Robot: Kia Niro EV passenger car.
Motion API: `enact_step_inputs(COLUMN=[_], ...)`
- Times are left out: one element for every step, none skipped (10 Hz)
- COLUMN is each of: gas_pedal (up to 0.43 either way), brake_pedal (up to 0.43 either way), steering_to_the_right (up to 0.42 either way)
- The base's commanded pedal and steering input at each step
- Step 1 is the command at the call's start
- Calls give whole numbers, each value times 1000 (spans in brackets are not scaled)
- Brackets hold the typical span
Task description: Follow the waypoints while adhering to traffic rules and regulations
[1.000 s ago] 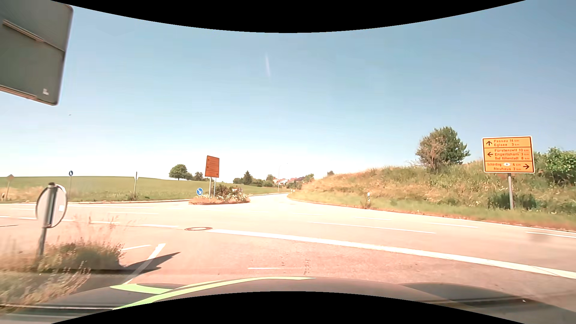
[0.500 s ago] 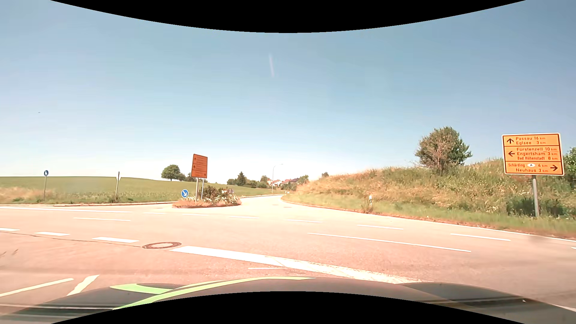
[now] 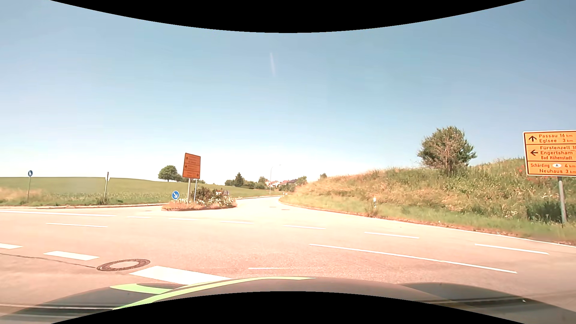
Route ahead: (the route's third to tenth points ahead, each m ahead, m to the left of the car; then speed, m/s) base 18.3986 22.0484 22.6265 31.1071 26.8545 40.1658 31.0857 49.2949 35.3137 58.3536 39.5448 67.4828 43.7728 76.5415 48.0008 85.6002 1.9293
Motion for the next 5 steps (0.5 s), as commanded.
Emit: enact_step_inputs(gas_pedal=[0, 0, 0, 0, 0], brake_pedal=[213, 201, 195, 183, 171], steering_to_the_right=[3, -4, -9, -9, -11])
